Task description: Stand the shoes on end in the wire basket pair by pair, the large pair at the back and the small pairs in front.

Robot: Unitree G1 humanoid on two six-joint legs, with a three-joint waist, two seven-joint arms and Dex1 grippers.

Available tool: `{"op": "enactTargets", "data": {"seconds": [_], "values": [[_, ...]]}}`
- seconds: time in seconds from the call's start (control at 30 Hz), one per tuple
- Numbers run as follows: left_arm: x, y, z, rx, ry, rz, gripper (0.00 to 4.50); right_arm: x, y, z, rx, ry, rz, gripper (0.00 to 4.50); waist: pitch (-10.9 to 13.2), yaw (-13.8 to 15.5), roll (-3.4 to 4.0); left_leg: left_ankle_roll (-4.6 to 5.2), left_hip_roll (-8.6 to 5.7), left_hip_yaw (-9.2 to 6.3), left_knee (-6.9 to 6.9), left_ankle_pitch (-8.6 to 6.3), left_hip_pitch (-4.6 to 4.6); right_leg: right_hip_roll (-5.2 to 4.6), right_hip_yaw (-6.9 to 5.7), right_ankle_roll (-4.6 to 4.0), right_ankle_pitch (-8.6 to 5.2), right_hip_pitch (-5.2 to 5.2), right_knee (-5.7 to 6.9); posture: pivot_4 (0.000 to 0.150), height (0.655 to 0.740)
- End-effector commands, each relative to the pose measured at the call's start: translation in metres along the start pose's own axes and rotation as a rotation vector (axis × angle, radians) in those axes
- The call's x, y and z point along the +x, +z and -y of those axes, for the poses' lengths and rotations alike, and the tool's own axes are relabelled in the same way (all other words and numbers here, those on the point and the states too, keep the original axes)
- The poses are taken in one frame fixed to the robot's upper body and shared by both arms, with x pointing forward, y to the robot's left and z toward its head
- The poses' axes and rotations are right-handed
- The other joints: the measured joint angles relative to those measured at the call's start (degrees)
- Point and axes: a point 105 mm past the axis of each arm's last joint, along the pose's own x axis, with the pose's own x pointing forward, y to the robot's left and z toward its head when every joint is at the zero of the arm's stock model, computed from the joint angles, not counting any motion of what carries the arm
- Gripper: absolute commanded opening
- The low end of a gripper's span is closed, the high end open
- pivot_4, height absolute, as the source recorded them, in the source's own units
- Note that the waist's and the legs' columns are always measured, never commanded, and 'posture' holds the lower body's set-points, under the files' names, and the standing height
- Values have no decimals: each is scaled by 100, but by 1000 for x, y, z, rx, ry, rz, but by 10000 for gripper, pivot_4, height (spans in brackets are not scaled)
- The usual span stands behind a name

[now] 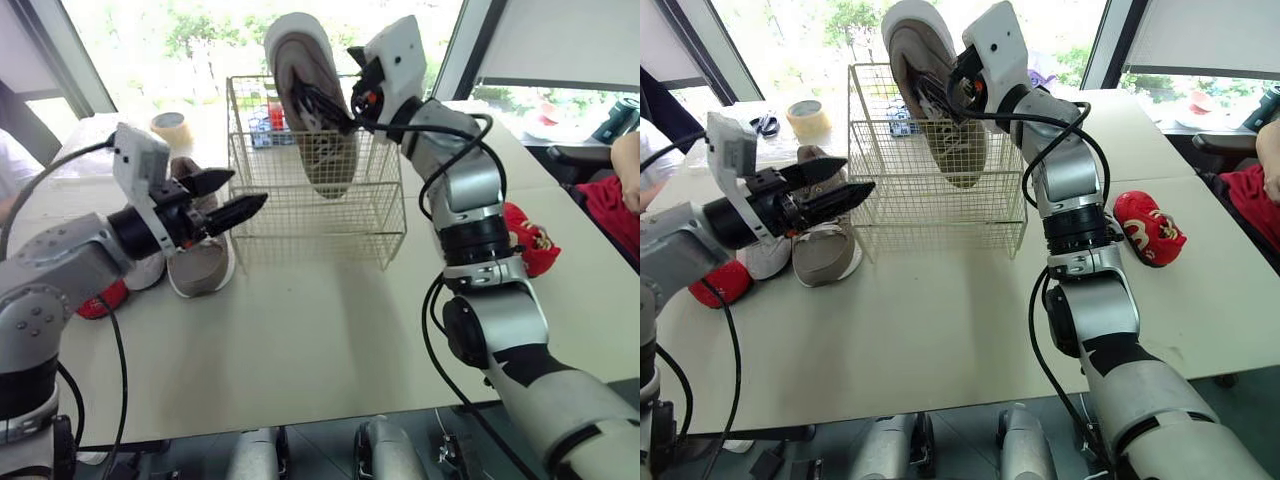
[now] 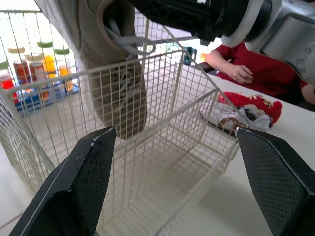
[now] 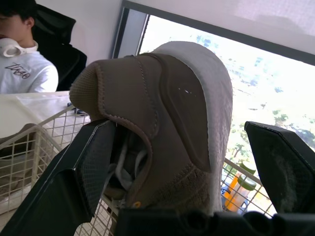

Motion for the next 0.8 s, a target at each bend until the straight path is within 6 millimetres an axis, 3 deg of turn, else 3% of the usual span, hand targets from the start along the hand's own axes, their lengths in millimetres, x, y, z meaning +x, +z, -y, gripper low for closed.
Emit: {"op": "enactTargets", "data": {"seconds": [0.03, 0.1, 0.2, 0.4, 0.6, 0.8], "values": [[-6, 19, -3, 91, 35, 39, 40214, 8, 16, 5, -18, -95, 41, 44543, 0, -12, 0, 0, 0, 0, -1, 0, 0, 0, 0, 0, 0, -1, 2, 1500, 6675], [-7, 17, -4, 87, 40, 33, 40214, 12, 14, 4, -16, -123, 31, 44543, 0, -18, 0, 0, 0, 1, -1, 0, -1, 0, 0, 0, 0, -4, 7, 1500, 6675], [-7, 13, -3, 80, 40, 31, 40214, 18, 9, 0, -24, -136, 16, 36066, 0, -8, 0, 0, 0, 1, 0, 0, -3, 0, 1, 0, 0, -6, 6, 1500, 6675], [-4, 10, -3, 68, 40, 40, 40214, 23, 8, -6, -10, -165, 23, 6385, -1, 6, -1, 0, 0, 0, 9, 0, -4, -1, 1, 0, 0, -4, 7, 1500, 6675], [-1, 7, -3, 55, 34, 41, 40214, 21, 19, -9, 13, -228, 74, 6385, -1, -21, -1, 0, 2, 0, 6, 0, -7, 0, 2, -1, -1, -13, 13, 1500, 6675], [4, -2, -1, 37, 10, 23, 40214, 0, 30, 6, 99, -418, 142, 6385, -1, 15, -1, 0, 1, 1, 10, 0, -14, -1, 2, -1, -1, -16, 13, 1500, 6675]]}}
